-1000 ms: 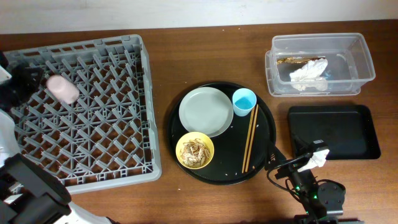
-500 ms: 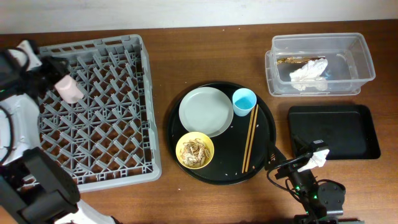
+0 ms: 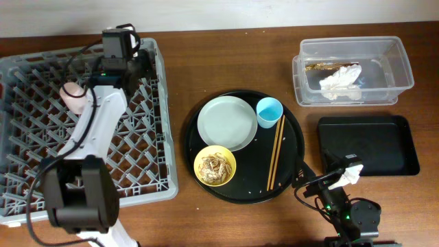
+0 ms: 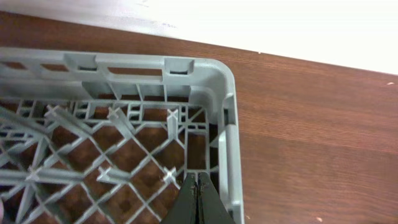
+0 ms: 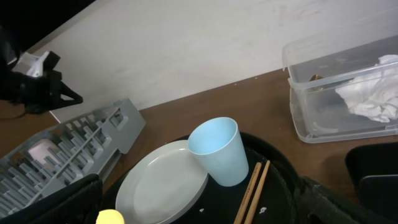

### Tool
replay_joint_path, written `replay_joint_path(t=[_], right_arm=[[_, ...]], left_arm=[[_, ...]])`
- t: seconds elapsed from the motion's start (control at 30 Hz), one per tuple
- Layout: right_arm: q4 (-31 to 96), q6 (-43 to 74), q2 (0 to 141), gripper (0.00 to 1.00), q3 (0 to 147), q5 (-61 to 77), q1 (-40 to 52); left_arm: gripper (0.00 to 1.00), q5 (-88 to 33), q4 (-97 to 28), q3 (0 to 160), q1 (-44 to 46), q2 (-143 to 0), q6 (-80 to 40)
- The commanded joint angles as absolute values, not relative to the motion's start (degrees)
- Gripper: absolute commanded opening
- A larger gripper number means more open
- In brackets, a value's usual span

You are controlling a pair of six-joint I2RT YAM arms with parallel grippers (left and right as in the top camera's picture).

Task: Sort waste into correct bins and load items into the dishwasher rack
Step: 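Lift the left gripper away from the rack toward the blue cup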

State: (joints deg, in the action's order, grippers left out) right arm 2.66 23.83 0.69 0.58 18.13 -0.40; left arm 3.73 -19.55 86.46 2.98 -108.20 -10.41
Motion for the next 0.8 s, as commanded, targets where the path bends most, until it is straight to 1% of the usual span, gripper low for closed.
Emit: replay_joint_path(t=[0.0, 0.2, 0.33, 0.43, 0.47, 0.53, 0.63, 0.7, 0.77], right_arm=[[3.0, 24.1, 0.4, 0.99, 0.3, 18.9, -0.8], [3.0, 24.1, 0.4, 0.99, 0.3, 18.9, -0.8], [3.0, 24.1, 0.4, 0.99, 0.3, 18.9, -0.8], [3.0, 24.1, 0.4, 0.99, 0.3, 18.9, -0.8], [3.0, 24.1, 0.4, 0.99, 0.3, 18.9, -0.8], [3.0, 24.1, 0.4, 0.99, 0.3, 18.9, -0.8], [3.0, 24.1, 0.4, 0.99, 0.3, 18.9, -0.8], [3.0, 24.1, 0.4, 0.99, 0.3, 18.9, -0.8], [3.0, 24.1, 0.4, 0.99, 0.3, 18.9, -0.8]], left_arm=[[0.0, 6.9, -18.7, 86.4, 5.3, -114.3, -3.7], [0.0, 6.7, -16.4, 86.4, 6.0, -118.0, -3.8], [0.0, 2.4, -14.9, 86.4, 6.0, -118.2, -3.3], [0.0, 1.8, -14.8, 86.4, 6.0, -118.2, -2.2], [0.0, -1.0, -15.0, 86.4, 6.0, -118.2, -0.1], [0.0, -3.6, -15.2, 86.4, 6.0, -118.2, 0.1], [0.0, -4.3, -15.2, 86.4, 6.0, -118.2, 1.0], [0.0, -7.8, -15.7, 86.4, 6.0, -118.2, 2.9], [0.0, -8.2, -15.9, 86.4, 6.0, -118.2, 2.9]])
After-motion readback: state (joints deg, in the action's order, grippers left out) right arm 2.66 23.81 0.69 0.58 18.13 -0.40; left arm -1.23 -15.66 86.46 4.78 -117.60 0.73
